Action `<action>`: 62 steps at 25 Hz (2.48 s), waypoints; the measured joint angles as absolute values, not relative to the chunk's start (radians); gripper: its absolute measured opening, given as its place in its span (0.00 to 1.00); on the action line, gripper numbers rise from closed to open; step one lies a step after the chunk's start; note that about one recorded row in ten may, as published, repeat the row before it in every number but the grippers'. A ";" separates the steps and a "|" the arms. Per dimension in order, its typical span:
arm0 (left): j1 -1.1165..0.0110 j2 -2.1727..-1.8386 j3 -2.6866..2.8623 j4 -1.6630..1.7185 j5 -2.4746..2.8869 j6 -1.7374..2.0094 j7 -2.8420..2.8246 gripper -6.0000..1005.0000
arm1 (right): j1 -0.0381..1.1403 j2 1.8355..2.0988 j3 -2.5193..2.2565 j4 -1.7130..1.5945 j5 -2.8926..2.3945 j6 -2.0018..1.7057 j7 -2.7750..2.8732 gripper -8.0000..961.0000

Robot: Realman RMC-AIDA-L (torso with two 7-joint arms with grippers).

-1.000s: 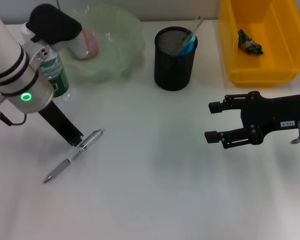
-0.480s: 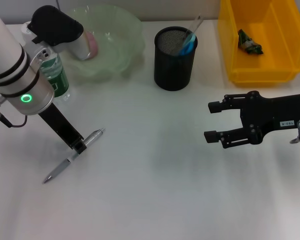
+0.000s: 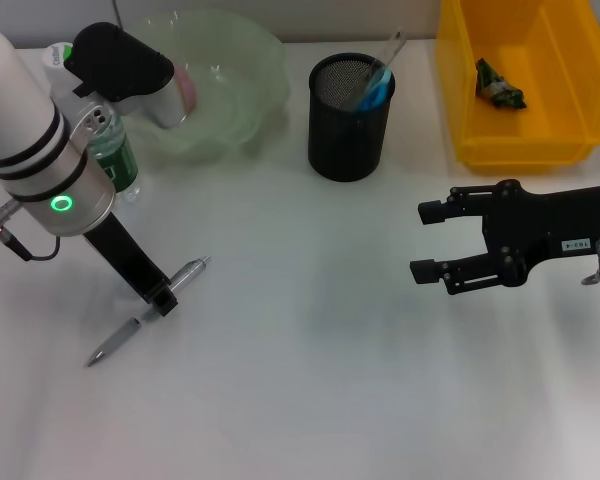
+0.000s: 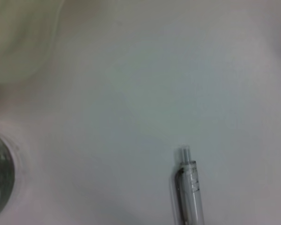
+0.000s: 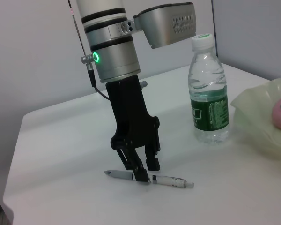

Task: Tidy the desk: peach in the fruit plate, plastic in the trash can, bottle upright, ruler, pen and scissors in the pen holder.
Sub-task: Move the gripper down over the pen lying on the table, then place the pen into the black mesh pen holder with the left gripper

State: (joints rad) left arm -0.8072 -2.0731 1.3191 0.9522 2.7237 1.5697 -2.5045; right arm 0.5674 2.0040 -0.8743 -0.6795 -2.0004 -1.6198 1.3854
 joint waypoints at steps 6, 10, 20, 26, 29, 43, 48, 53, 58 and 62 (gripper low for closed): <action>-0.816 -2.073 1.324 0.919 2.725 1.552 -2.505 0.36 | 0.568 2.003 -0.874 -0.680 -2.000 -1.620 1.385 0.85; -0.824 -2.073 1.325 0.898 2.726 1.545 -2.503 0.34 | 0.568 2.002 -0.874 -0.683 -2.000 -1.620 1.392 0.85; -0.824 -2.072 1.337 0.897 2.740 1.528 -2.509 0.28 | 0.568 2.002 -0.873 -0.685 -2.000 -1.620 1.397 0.85; -0.827 -2.072 1.366 0.903 2.750 1.526 -2.511 0.13 | 0.567 2.002 -0.873 -0.685 -2.000 -1.620 1.397 0.85; -0.826 -2.072 1.340 0.936 2.745 1.533 -2.508 0.13 | 0.567 2.002 -0.873 -0.686 -2.000 -1.614 1.397 0.85; -0.802 -2.061 0.868 0.987 2.339 1.608 -2.184 0.13 | 0.554 2.001 -0.873 -0.683 -2.000 -1.611 1.405 0.85; -0.795 -2.060 0.803 0.844 2.084 1.583 -1.965 0.14 | 0.548 2.001 -0.873 -0.679 -2.000 -1.610 1.412 0.85; -0.782 -2.071 0.817 0.692 1.857 1.484 -1.743 0.14 | 0.542 2.000 -0.873 -0.677 -2.001 -1.598 1.420 0.85; -0.789 -2.077 0.824 0.472 1.605 1.394 -1.436 0.14 | 0.539 2.001 -0.873 -0.677 -2.010 -1.597 1.421 0.85; -0.822 -2.079 0.824 0.309 1.441 1.337 -1.227 0.14 | 0.535 2.002 -0.873 -0.677 -2.011 -1.597 1.423 0.85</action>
